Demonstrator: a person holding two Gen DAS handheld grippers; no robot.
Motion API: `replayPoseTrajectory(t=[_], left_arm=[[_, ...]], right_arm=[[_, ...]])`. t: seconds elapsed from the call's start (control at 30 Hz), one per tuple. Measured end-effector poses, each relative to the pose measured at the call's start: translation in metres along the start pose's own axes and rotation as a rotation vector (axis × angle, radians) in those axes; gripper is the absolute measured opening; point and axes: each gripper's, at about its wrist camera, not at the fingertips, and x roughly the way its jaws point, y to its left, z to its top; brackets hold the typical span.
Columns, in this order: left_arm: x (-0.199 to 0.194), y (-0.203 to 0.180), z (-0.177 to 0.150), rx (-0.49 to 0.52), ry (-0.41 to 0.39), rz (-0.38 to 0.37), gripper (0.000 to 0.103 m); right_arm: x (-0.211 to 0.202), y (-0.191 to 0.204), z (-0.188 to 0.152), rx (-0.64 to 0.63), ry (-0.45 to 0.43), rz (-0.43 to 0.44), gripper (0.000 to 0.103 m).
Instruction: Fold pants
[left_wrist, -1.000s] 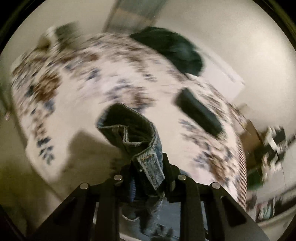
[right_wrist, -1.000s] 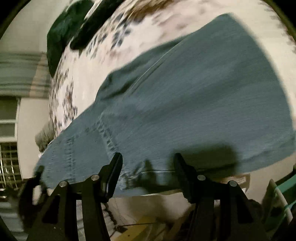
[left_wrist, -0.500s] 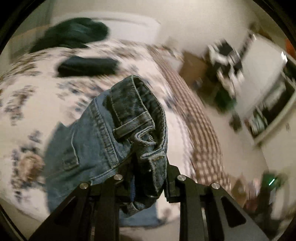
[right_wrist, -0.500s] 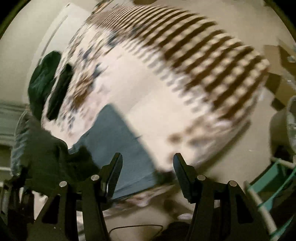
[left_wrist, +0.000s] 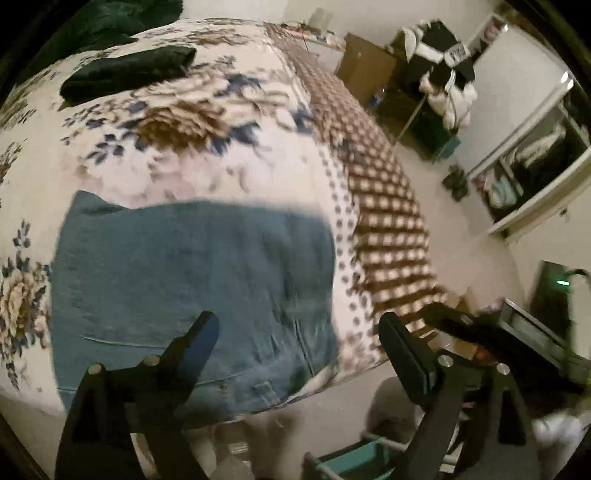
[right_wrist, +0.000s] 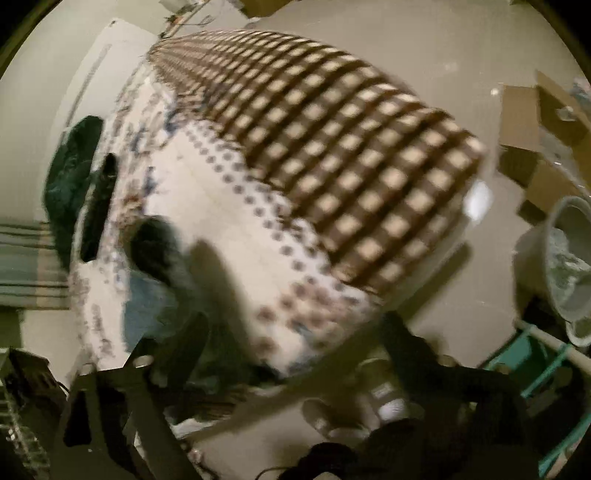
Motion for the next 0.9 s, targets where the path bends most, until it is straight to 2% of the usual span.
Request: replayPoseTrajectory(t=[0.1, 0.23, 0.33, 0.4, 0.43, 0.47, 0.53, 0.57, 0.6, 0.63, 0.67, 0.73, 0.8, 0.9], left_arm=[[-0.028, 0.038, 0.015, -0.099, -0.027, -0.003, 0.088], [-0.037, 0.109, 0.033, -0.21, -0.04, 0.093, 0.089], [-0.022, 0.165, 0.046, -0.268, -0.017, 0.176, 0.088], [-0.003, 0.2, 0.052, -0.322, 0.03, 0.179, 0.088], [0.006, 0.213, 0.054, -0.352, 0.054, 0.163, 0.088], [0.015, 0.224, 0.056, -0.39, 0.073, 0.143, 0.088], [0.035, 0.244, 0.06, -0.466, 0.109, 0.079, 0.088], [0.04, 0.248, 0.062, -0.48, 0.12, 0.07, 0.088], [0.047, 0.25, 0.065, -0.49, 0.127, 0.064, 0.088], [0.053, 0.252, 0.067, -0.498, 0.133, 0.052, 0.088], [0.06, 0.252, 0.069, -0.503, 0.145, 0.056, 0.088], [0.069, 0.253, 0.073, -0.53, 0.149, 0.052, 0.088], [0.072, 0.257, 0.075, -0.561, 0.121, 0.087, 0.088], [0.08, 0.274, 0.08, -0.611, 0.113, 0.111, 0.072]], right_arm=[[0.011, 0.033, 0.015, -0.075, 0.013, 0.079, 0.102], [0.055, 0.075, 0.03, -0.201, 0.111, 0.166, 0.103], [0.104, 0.085, 0.039, -0.233, 0.166, 0.136, 0.103], [0.136, 0.083, 0.044, -0.205, 0.237, 0.14, 0.103], [0.151, 0.079, 0.044, -0.17, 0.293, 0.153, 0.103], [0.169, 0.073, 0.041, -0.102, 0.39, 0.187, 0.101], [0.175, 0.066, 0.037, -0.045, 0.392, 0.204, 0.084], [0.172, 0.067, 0.037, -0.049, 0.376, 0.199, 0.055], [0.17, 0.067, 0.036, -0.052, 0.368, 0.192, 0.035], [0.164, 0.066, 0.035, -0.051, 0.349, 0.183, 0.03], [0.155, 0.066, 0.034, -0.051, 0.328, 0.184, 0.019], [0.138, 0.071, 0.033, -0.092, 0.282, 0.148, 0.012], [0.119, 0.072, 0.036, -0.116, 0.209, 0.087, 0.005], [0.115, 0.057, 0.049, -0.046, 0.202, 0.102, 0.005]])
